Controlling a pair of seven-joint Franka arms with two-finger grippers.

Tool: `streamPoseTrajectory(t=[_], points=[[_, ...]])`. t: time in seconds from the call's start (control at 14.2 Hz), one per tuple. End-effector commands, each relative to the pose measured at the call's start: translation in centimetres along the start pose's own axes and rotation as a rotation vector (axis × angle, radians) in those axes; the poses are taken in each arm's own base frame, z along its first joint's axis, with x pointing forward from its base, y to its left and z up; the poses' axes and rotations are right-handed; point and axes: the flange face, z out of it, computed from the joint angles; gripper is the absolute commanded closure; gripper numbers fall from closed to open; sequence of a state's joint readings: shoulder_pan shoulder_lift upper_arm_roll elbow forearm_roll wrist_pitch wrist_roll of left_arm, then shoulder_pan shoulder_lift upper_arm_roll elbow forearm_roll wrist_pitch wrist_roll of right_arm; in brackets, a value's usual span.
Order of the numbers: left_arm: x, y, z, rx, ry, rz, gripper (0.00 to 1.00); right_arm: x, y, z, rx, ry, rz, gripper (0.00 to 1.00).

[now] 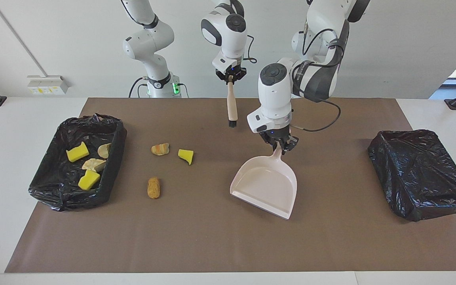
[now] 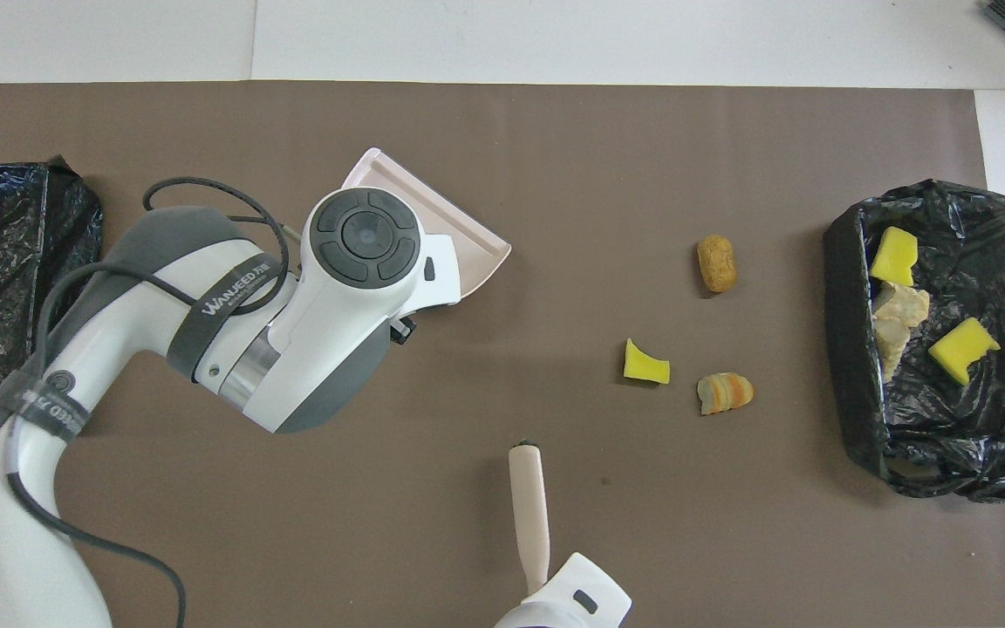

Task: Sweep and dump trash in bin
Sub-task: 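Grasp the dustpan with the left gripper while the right gripper grasps the brush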

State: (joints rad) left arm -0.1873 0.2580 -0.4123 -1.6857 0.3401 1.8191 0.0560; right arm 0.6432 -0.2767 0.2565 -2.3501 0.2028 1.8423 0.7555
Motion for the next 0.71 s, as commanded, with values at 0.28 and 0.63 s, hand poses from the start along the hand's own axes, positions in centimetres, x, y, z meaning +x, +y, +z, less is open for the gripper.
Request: streamPoseTrajectory(t=[0.28, 0.63], points=[[-3.2, 1.9, 1.1, -0.099, -0.004, 0.515, 1.0, 6.8, 11.7, -1.2, -0.255, 0.083, 0.038, 1.0], [-1.1, 4.0, 2.8, -0.091, 0.075, 0.599, 1.0, 10.8, 21.6, 1.5, -0.336, 0.032, 0.056, 1.0]])
